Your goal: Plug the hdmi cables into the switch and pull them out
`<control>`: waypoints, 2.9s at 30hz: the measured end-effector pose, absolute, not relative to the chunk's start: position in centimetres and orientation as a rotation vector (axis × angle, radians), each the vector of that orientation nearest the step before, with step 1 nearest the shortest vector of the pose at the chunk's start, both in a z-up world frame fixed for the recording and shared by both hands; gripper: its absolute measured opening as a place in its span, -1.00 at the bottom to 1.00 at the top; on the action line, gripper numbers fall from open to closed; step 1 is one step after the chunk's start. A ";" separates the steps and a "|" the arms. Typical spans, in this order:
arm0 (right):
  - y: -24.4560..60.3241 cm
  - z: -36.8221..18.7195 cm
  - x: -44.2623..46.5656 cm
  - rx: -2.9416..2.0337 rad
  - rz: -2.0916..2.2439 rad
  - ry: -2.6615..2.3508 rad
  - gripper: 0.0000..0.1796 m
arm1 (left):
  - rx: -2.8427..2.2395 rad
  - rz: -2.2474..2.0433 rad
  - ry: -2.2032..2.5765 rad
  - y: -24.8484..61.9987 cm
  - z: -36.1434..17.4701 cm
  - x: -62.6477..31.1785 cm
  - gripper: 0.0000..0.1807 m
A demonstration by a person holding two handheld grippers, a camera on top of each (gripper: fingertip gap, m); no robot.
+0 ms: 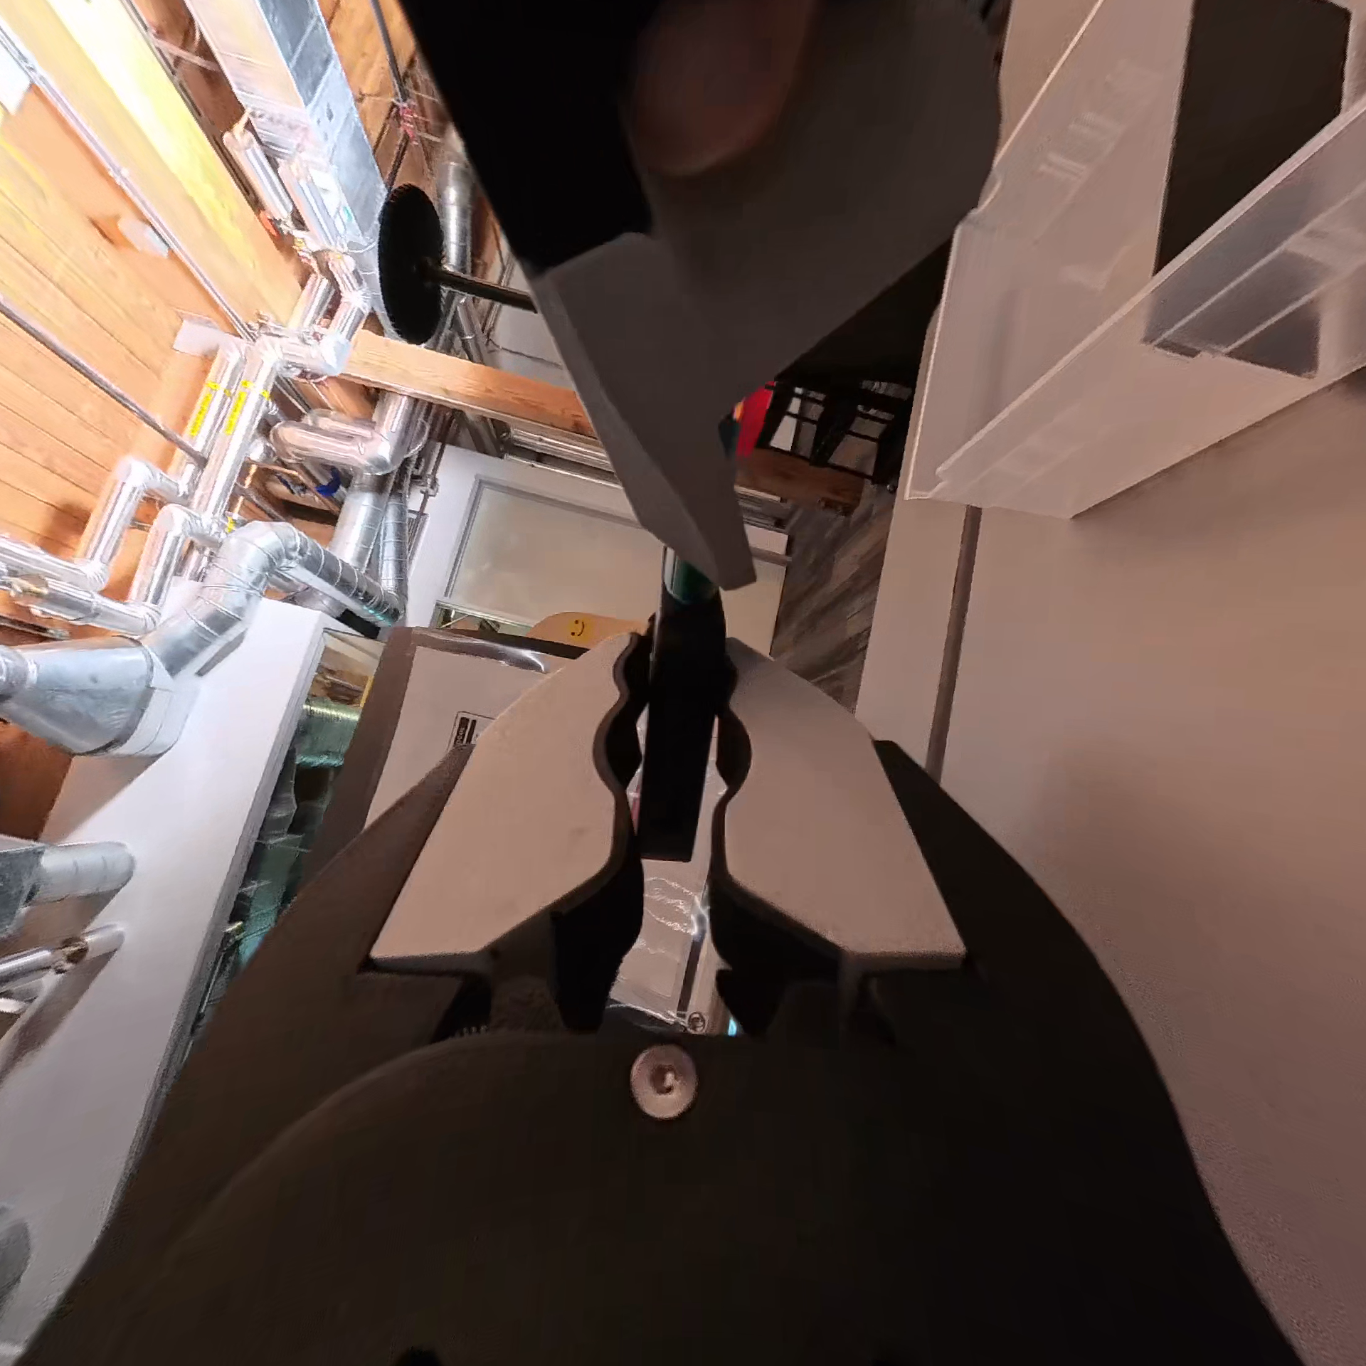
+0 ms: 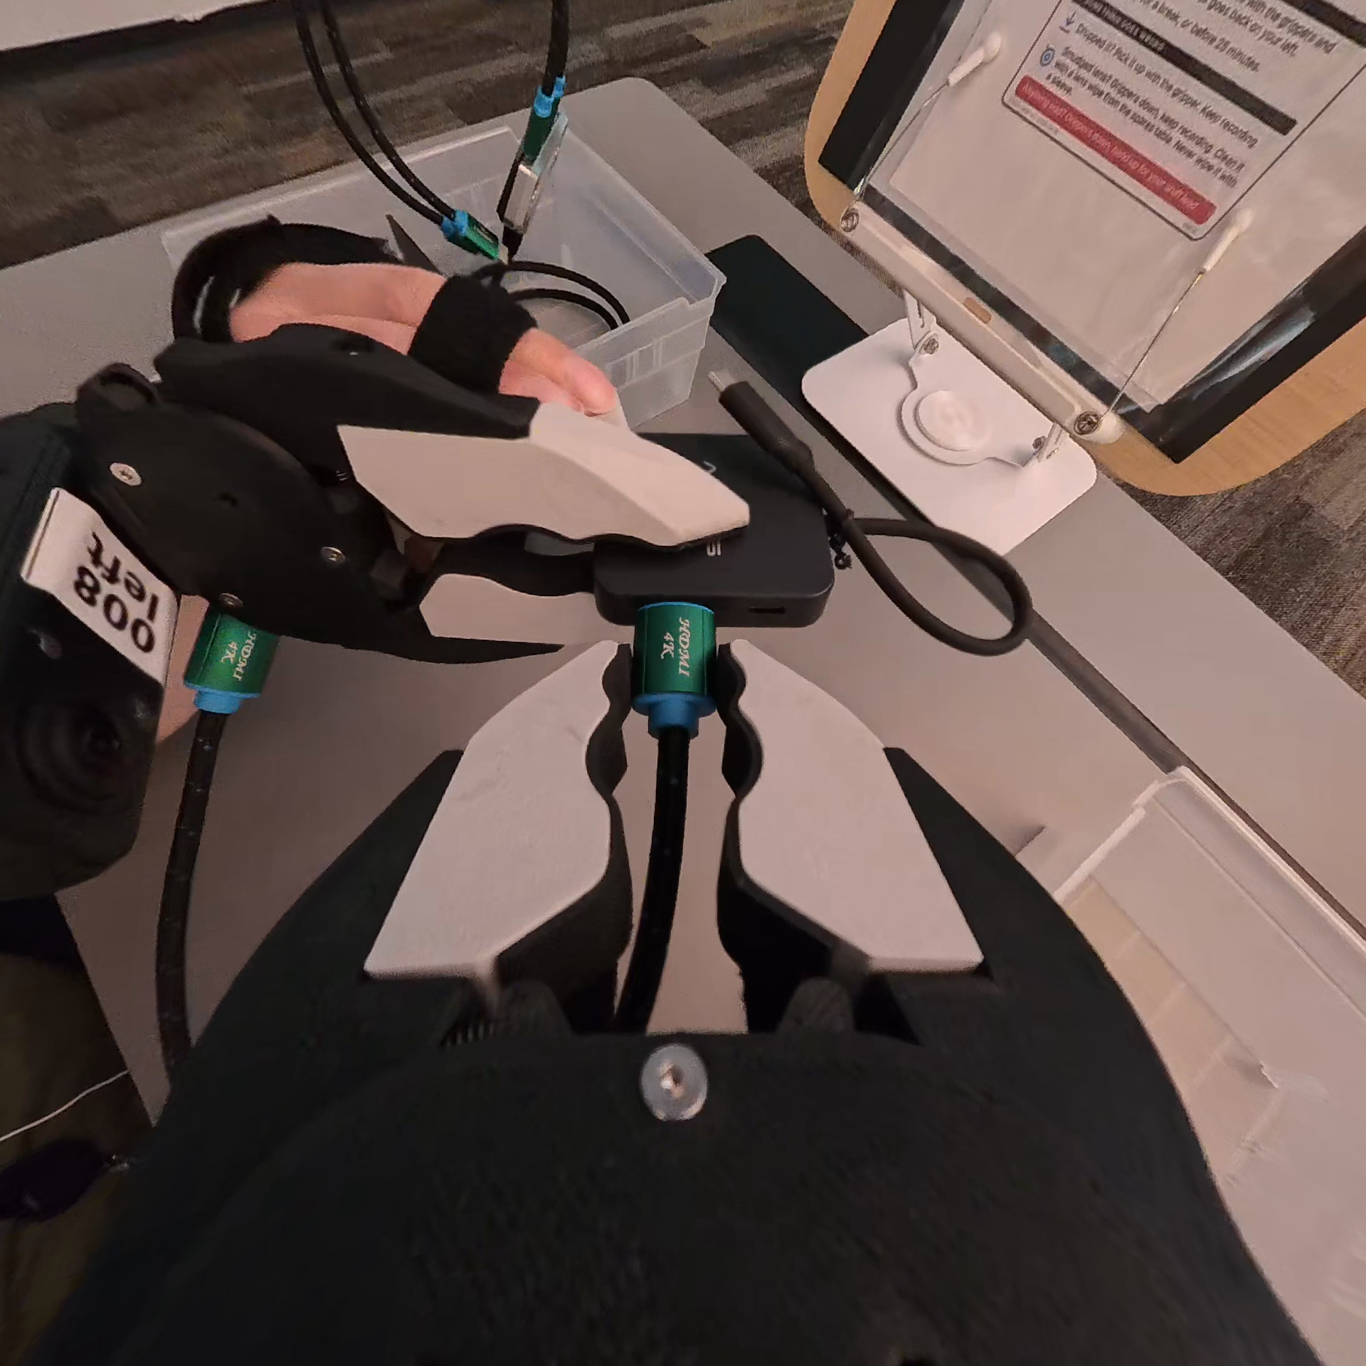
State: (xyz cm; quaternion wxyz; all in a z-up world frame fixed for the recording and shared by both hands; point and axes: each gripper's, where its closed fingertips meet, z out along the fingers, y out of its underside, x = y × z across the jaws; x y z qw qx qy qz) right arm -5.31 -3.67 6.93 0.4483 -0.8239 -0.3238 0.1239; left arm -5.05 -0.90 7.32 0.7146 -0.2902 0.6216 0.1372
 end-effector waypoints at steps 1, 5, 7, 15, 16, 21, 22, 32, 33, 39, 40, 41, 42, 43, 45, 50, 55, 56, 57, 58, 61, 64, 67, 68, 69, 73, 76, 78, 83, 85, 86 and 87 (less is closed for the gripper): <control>-3.7 6.9 -5.3 -2.041 0.308 -0.804 -0.75 | -0.649 0.297 1.378 -0.8 7.2 -5.0 -0.84; -3.7 7.4 -5.6 -1.990 0.323 -0.838 -0.75 | -0.629 0.331 1.352 -0.6 7.6 -5.3 -0.84; -3.8 8.3 -6.0 -1.904 0.331 -0.882 -0.74 | -0.622 0.339 1.326 -0.6 8.2 -5.6 -0.85; -7.4 20.2 -5.2 -1.017 0.190 -0.777 -0.53 | -0.703 0.312 1.213 0.7 10.4 -8.1 -0.86; -7.6 21.1 -4.1 -0.961 0.193 -0.716 -0.57 | -0.706 0.292 1.198 0.7 10.7 -8.4 -0.86; -3.1 18.6 0.4 -1.173 0.206 -0.561 -0.62 | -0.751 0.213 1.157 0.6 11.9 -9.7 -0.85; -2.2 17.3 0.3 -1.231 0.192 -0.592 -0.61 | -0.756 0.214 1.142 0.7 12.2 -10.0 -0.86; -2.5 12.3 -9.7 -1.335 0.484 -0.869 -0.59 | -0.786 0.332 1.143 2.4 11.7 -10.9 -0.85; -2.3 12.4 -9.8 -1.329 0.475 -0.843 -0.60 | -0.786 0.327 1.150 2.3 11.6 -10.7 -0.85; -1.9 12.6 -9.9 -1.317 0.459 -0.780 -0.69 | -0.776 0.330 1.172 1.9 11.4 -10.0 -0.86; -1.8 12.5 -9.9 -1.323 0.450 -0.781 -0.69 | -0.773 0.333 1.176 1.9 11.3 -9.9 -0.86; -1.7 12.5 -9.9 -1.320 0.445 -0.778 -0.70 | -0.769 0.337 1.179 1.9 11.3 -9.8 -0.86; -1.6 12.5 -9.9 -1.316 0.442 -0.771 -0.71 | -0.768 0.339 1.185 1.8 11.2 -9.7 -0.86; -1.6 12.5 -9.8 -1.309 0.442 -0.766 -0.71 | -0.767 0.340 1.191 1.8 11.1 -9.6 -0.86; -1.4 12.5 -9.6 -1.305 0.428 -0.759 -0.76 | -0.755 0.350 1.199 1.8 10.9 -9.4 -0.86; -1.3 12.1 -9.4 -1.342 0.437 -0.763 -0.76 | -0.743 0.383 1.212 2.0 10.6 -9.2 -0.86; -1.4 11.8 -9.5 -1.370 0.550 -0.758 -0.76 | -0.707 0.396 1.229 1.8 10.7 -9.4 -0.85; -1.5 11.8 -9.5 -1.372 0.589 -0.762 -0.76 | -0.704 0.388 1.234 1.7 10.7 -9.5 -0.85; -1.5 11.9 -9.4 -1.375 0.625 -0.755 -0.76 | -0.707 0.388 1.234 1.7 10.8 -9.5 -0.85; -1.4 12.0 -9.3 -1.378 0.636 -0.738 -0.76 | -0.726 0.395 1.226 1.8 10.8 -9.4 -0.85; -1.0 11.8 -8.9 -1.392 0.520 -0.730 -0.76 | -0.778 0.420 1.215 2.4 10.5 -9.1 -0.85; -0.9 11.6 -8.9 -1.416 0.479 -0.732 -0.76 | -0.780 0.417 1.219 2.5 10.5 -9.1 -0.85; -1.2 11.8 -9.0 -1.425 0.517 -0.733 -0.76 | -0.767 0.415 1.218 2.2 10.7 -9.2 -0.85; -1.4 11.9 -9.0 -1.426 0.570 -0.730 -0.76 | -0.762 0.409 1.220 2.0 10.8 -9.2 -0.85; -1.4 11.9 -8.9 -1.435 0.612 -0.722 -0.76 | -0.764 0.410 1.223 2.0 10.9 -9.1 -0.85; -1.1 11.4 -8.5 -1.476 0.425 -0.762 -0.75 | -0.786 0.398 1.243 2.3 10.3 -8.7 -0.85; -1.3 11.5 -8.7 -1.478 0.453 -0.755 -0.75 | -0.773 0.389 1.244 2.2 10.5 -8.9 -0.85; -1.3 11.7 -8.5 -1.483 0.539 -0.734 -0.76 | -0.777 0.380 1.242 2.1 10.6 -8.7 -0.85; -1.4 11.7 -8.2 -1.495 0.461 -0.761 -0.76 | -0.792 0.370 1.257 2.1 10.5 -8.4 -0.85; -1.6 11.8 -8.2 -1.493 0.430 -0.770 -0.75 | -0.788 0.390 1.258 1.9 10.8 -8.5 -0.85; -1.7 12.0 -8.2 -1.493 0.452 -0.763 -0.76 | -0.784 0.388 1.254 1.8 11.0 -8.4 -0.85; -1.9 12.2 -8.1 -1.494 0.474 -0.763 -0.75 | -0.784 0.385 1.253 1.6 11.1 -8.3 -0.85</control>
